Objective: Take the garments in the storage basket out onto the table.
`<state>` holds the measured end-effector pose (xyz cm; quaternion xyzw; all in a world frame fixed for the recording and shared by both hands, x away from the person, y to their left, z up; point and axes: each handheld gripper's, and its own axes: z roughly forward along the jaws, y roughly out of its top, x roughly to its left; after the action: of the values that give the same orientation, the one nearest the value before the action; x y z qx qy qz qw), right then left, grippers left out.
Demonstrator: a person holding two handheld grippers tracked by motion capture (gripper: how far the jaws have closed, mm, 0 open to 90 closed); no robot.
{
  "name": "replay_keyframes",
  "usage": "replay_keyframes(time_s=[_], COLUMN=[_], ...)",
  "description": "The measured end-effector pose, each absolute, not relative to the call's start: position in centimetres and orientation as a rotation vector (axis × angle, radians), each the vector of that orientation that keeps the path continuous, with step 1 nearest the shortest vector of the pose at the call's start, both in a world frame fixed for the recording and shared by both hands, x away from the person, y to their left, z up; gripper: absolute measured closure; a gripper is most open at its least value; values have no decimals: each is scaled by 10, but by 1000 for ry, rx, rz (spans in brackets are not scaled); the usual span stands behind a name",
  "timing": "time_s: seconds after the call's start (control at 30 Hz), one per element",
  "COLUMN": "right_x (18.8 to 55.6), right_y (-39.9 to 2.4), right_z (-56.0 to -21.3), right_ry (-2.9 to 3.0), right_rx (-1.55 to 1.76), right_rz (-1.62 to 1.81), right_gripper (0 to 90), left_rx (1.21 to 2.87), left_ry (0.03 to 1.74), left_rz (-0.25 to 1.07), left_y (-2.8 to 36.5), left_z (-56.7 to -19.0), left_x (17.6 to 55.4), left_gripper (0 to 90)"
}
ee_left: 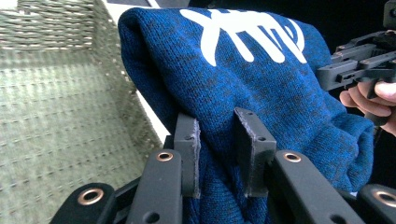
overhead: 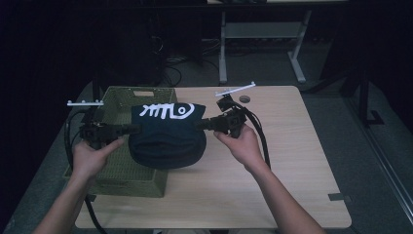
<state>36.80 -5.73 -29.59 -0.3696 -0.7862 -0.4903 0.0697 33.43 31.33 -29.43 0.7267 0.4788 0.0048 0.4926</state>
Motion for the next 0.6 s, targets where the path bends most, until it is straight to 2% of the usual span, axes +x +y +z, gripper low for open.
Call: replay_keyframes(time_s=[0.6], right_x=[384], right_y=[-4], right_z=[-291], right_ry=[-2344], right_rx=[-1065], right_rz=[-1471], right_gripper=[790], left_rx=[1742], left_ry=[1222], left_rz=[59], left_y=[363], left_z=[-285], left_x=[334], left_gripper=[720])
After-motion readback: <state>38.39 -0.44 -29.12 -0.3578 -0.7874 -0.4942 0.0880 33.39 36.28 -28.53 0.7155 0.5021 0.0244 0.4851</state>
